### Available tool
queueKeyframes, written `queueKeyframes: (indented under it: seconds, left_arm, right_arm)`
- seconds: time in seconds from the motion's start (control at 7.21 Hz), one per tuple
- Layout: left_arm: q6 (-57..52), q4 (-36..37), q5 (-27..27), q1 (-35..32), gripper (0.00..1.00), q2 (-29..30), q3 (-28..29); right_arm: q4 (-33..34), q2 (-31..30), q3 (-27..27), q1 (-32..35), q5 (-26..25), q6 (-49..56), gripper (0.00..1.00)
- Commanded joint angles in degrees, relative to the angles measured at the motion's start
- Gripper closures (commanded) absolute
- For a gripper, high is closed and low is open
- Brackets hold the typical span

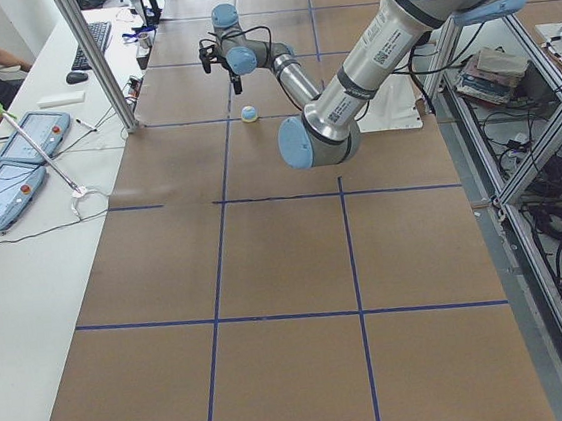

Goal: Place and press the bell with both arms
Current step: 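Withdraw the left gripper away while the right arm reaches toward the bell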

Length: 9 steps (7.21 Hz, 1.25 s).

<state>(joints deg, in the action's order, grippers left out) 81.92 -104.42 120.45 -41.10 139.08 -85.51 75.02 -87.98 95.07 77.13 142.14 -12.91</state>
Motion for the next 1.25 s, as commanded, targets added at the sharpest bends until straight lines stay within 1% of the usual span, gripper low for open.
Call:
queueKeyframes:
  seconds: [0.0,0.14,0.28,0.42,0.55,0.69,0.83,0.97,1.11]
  left_arm:
    - [-0.4,-0.1,5.5,-5.9,0.0,-13.8,-13.4]
    - [-1.5,-0.1,8.3,-9.8,0.0,-18.1,-17.3]
    - [-7.2,0.0,10.0,-12.3,0.0,-24.2,-22.2]
    - [-14.9,0.0,10.1,-15.1,0.0,-32.3,-26.7]
    - [-23.9,0.0,10.1,-17.9,0.0,-37.7,-27.5]
    - [-31.3,0.1,10.0,-20.9,0.0,-41.9,-27.5]
    - [-39.0,0.5,10.0,-23.8,0.0,-45.8,-27.5]
    - [-45.6,0.5,9.9,-26.1,0.0,-49.3,-27.5]
    - [-46.6,0.5,9.6,-26.8,0.0,-50.4,-27.5]
  right_arm:
    - [0.0,9.9,3.5,-9.1,-0.8,-24.9,0.0]
    - [0.0,15.3,3.9,-13.1,-4.2,-36.7,0.0]
    - [0.1,19.6,4.9,-18.1,-9.2,-46.4,0.0]
    - [0.1,23.2,5.7,-23.5,-14.0,-53.4,0.0]
    - [0.5,27.3,5.4,-29.8,-20.7,-61.1,0.0]
    - [0.8,31.2,3.7,-35.4,-27.2,-65.6,0.0]
    - [0.9,36.7,-1.4,-38.2,-32.0,-70.4,0.05]
    - [0.9,40.7,-6.0,-39.8,-34.3,-72.9,0.17]
    - [1.4,41.8,-7.8,-40.6,-34.2,-75.6,0.55]
